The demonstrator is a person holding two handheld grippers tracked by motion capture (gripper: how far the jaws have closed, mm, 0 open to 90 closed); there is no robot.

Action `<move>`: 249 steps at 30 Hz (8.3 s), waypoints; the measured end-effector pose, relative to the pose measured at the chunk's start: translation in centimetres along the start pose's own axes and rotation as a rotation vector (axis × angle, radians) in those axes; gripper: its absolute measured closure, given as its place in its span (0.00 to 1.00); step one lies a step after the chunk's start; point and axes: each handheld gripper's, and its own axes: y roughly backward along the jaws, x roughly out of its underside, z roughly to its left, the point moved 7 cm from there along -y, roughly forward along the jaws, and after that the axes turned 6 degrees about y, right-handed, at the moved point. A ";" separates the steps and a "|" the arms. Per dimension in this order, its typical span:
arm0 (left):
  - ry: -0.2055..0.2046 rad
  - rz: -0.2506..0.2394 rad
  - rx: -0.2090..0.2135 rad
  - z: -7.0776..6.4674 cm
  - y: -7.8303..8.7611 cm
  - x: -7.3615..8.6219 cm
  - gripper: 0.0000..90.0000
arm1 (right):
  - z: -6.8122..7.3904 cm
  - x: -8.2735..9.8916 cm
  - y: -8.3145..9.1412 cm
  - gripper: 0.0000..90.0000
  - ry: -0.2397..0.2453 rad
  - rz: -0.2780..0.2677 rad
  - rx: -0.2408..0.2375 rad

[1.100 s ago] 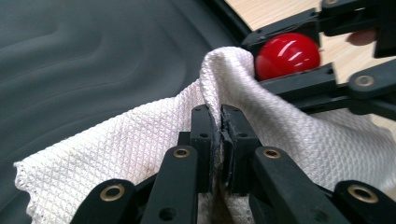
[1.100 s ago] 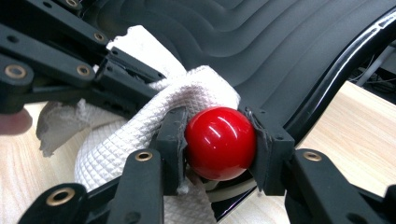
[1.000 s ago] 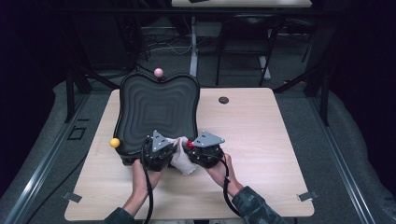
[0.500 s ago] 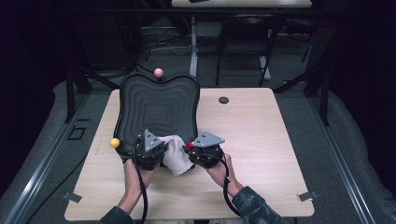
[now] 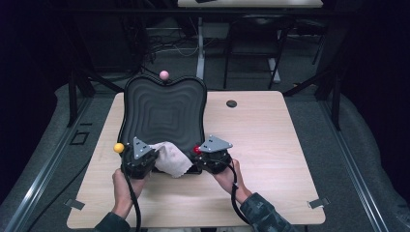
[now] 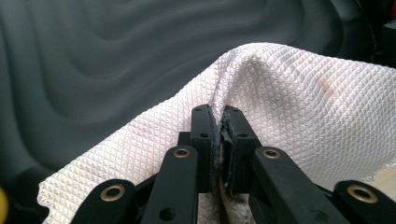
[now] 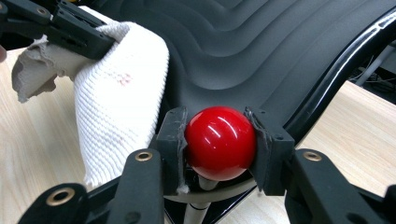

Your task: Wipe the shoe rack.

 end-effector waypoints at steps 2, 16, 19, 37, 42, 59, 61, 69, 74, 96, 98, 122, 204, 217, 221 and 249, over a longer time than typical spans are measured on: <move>0.005 -0.004 -0.011 0.4 0.2 0.0 0.93 | 0.0 0.0 0.0 0.67 0.000 0.000 0.000; 0.066 0.001 -0.106 4.5 1.8 1.0 0.93 | 0.0 0.0 0.0 0.67 0.001 0.000 0.000; 0.081 0.002 -0.121 5.2 2.0 1.3 0.93 | 0.0 0.0 0.0 0.67 0.001 0.000 0.000; 0.092 0.020 -0.163 6.8 3.1 2.7 0.93 | 0.0 0.0 0.0 0.67 -0.003 -0.001 -0.001; 0.107 0.042 -0.163 7.1 3.4 3.9 0.93 | 0.0 0.0 0.0 0.67 -0.003 -0.001 -0.002; 0.102 0.077 -0.099 5.1 3.5 4.9 0.93 | -0.2 0.0 -0.1 0.67 -0.004 0.019 0.028; 0.092 0.104 -0.055 4.1 2.9 5.2 0.93 | -0.1 -0.1 -0.2 0.67 -0.008 -0.002 0.001; -0.010 0.132 0.066 -1.5 0.2 4.9 0.93 | -0.1 -0.1 -0.2 0.67 -0.006 0.002 0.007; -0.019 0.099 0.127 -4.1 -0.7 4.5 0.93 | -0.1 -0.1 -0.2 0.67 -0.007 0.002 0.007; -0.034 -0.053 0.183 -12.1 -5.0 3.1 0.93 | -0.1 -0.1 -0.2 0.67 -0.010 0.003 0.005; -0.009 -0.079 0.167 -12.3 -5.4 2.9 0.93 | -0.1 -0.1 -0.2 0.67 -0.009 0.003 0.006; 0.116 0.030 0.204 -12.5 -8.6 5.4 0.93 | -0.1 -0.1 -0.2 0.67 -0.009 0.003 0.002; 0.382 -0.008 -0.161 0.1 -5.9 7.5 0.92 | -0.2 -0.1 -0.2 0.67 -0.001 0.012 -0.005; 0.483 -0.012 -0.273 3.8 -4.8 8.4 0.92 | -0.2 -0.2 -0.2 0.67 0.003 0.009 -0.008; 0.495 -0.013 -0.293 4.5 -4.7 8.6 0.92 | -0.2 -0.2 -0.2 0.67 0.003 0.010 -0.008; 0.341 -0.008 -0.209 -0.4 -5.4 7.9 0.93 | -0.2 -0.2 -0.2 0.67 0.002 0.009 -0.008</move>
